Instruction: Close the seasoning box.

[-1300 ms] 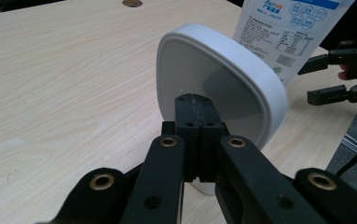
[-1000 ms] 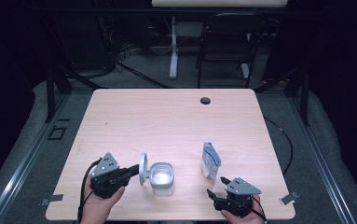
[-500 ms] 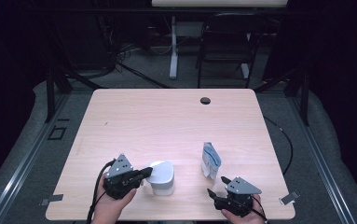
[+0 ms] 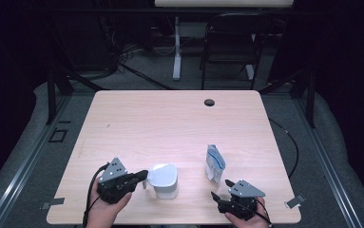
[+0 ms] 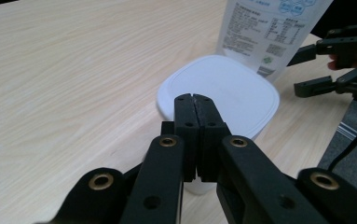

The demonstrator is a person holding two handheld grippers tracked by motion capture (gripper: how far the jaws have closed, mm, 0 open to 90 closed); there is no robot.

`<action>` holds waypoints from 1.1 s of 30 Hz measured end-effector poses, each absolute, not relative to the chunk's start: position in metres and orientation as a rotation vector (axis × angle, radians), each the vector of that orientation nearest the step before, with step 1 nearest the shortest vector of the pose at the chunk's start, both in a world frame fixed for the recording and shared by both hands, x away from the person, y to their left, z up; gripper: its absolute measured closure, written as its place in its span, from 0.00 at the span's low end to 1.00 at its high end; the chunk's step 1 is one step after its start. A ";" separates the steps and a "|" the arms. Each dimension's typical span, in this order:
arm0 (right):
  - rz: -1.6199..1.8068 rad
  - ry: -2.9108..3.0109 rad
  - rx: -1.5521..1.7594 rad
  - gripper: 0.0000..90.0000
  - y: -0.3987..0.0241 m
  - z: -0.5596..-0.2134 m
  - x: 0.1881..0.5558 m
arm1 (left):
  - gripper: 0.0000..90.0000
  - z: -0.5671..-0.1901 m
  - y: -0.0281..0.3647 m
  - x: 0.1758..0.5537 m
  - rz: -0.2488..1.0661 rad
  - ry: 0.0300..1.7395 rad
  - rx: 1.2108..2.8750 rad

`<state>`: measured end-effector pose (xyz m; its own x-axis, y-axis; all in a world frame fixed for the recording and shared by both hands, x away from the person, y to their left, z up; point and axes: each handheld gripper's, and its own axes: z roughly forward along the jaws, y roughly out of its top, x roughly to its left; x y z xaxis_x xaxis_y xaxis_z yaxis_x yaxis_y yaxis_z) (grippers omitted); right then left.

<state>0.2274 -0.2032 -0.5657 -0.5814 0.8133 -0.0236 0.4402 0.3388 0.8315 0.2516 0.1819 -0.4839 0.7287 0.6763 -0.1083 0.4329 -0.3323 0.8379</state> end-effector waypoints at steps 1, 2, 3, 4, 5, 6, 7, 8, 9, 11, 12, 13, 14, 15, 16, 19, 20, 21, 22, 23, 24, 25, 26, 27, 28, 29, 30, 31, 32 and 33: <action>1.145 2.169 1.099 0.37 -0.203 -0.566 0.227 | 0.99 -0.485 0.186 0.251 0.325 0.849 1.983; 1.146 2.169 1.098 0.37 -0.203 -0.566 0.227 | 0.98 -0.486 0.190 0.250 0.333 0.854 1.982; 1.146 2.169 1.097 0.37 -0.203 -0.565 0.227 | 0.98 -0.488 0.195 0.249 0.335 0.871 1.976; 1.152 2.162 1.102 0.37 -0.203 -0.566 0.227 | 0.96 -0.491 0.202 0.248 0.345 0.887 1.976; 1.152 2.162 1.102 0.37 -0.203 -0.566 0.227 | 0.95 -0.491 0.202 0.248 0.345 0.887 1.976; 1.153 2.153 1.101 0.38 -0.203 -0.566 0.227 | 0.94 -0.495 0.211 0.248 0.358 0.908 1.979; 1.153 2.153 1.101 0.38 -0.203 -0.566 0.227 | 0.94 -0.495 0.211 0.248 0.358 0.908 1.979; 1.171 2.136 1.104 0.38 -0.203 -0.565 0.227 | 0.92 -0.498 0.217 0.247 0.362 0.928 1.976; 1.171 2.136 1.104 0.38 -0.203 -0.565 0.227 | 0.92 -0.501 0.221 0.247 0.361 0.940 1.969; 1.169 2.130 1.112 0.38 -0.203 -0.563 0.227 | 0.90 -0.506 0.231 0.247 0.367 0.970 1.961; 1.168 2.133 1.113 0.38 -0.204 -0.563 0.227 | 0.88 -0.512 0.240 0.246 0.371 0.999 1.955; 1.168 2.133 1.113 0.38 -0.204 -0.563 0.227 | 0.87 -0.512 0.240 0.246 0.371 0.999 1.955; 1.166 2.134 1.114 0.38 -0.204 -0.563 0.227 | 0.87 -0.515 0.244 0.245 0.375 1.017 1.948; 1.164 2.135 1.116 0.38 -0.204 -0.564 0.227 | 0.85 -0.518 0.247 0.244 0.380 1.027 1.944; 1.168 2.133 1.117 0.38 -0.204 -0.564 0.227 | 0.83 -0.520 0.251 0.243 0.384 1.034 1.941; 1.158 2.140 1.110 0.38 -0.204 -0.564 0.227 | 0.77 -0.527 0.259 0.239 0.396 1.062 1.928; 1.161 2.137 1.110 0.38 -0.203 -0.565 0.227 | 0.75 -0.530 0.262 0.238 0.406 1.065 1.926; 1.157 2.141 1.106 0.38 -0.203 -0.564 0.227 | 0.74 -0.533 0.265 0.237 0.409 1.072 1.925; 1.156 2.142 1.107 0.38 -0.203 -0.564 0.227 | 0.73 -0.536 0.267 0.237 0.404 1.082 1.914; 1.151 2.144 1.110 0.38 -0.203 -0.564 0.227 | 0.72 -0.538 0.269 0.237 0.400 1.090 1.910; 1.139 2.149 1.109 0.38 -0.204 -0.564 0.226 | 0.69 -0.541 0.271 0.237 0.404 1.097 1.911; 1.139 2.149 1.109 0.38 -0.204 -0.564 0.226 | 0.69 -0.543 0.272 0.237 0.406 1.103 1.915; 1.138 2.149 1.110 0.38 -0.204 -0.564 0.226 | 0.68 -0.546 0.274 0.238 0.410 1.109 1.913; 1.138 2.148 1.112 0.38 -0.203 -0.564 0.226 | 0.66 -0.547 0.275 0.238 0.409 1.112 1.913; 1.135 2.149 1.111 0.38 -0.203 -0.564 0.226 | 0.65 -0.549 0.277 0.239 0.403 1.122 1.914; 1.144 2.142 1.115 0.38 -0.203 -0.565 0.227 | 0.63 -0.550 0.279 0.239 0.414 1.127 1.918; 1.143 2.143 1.115 0.38 -0.203 -0.565 0.227 | 0.62 -0.551 0.280 0.240 0.415 1.130 1.911; 1.137 2.145 1.113 0.38 -0.203 -0.565 0.227 | 0.61 -0.552 0.282 0.240 0.411 1.139 1.920; 1.141 2.142 1.114 0.38 -0.202 -0.565 0.227 | 0.59 -0.554 0.283 0.241 0.425 1.143 1.908; 1.141 2.143 1.116 0.38 -0.202 -0.566 0.227 | 0.59 -0.555 0.284 0.241 0.425 1.150 1.915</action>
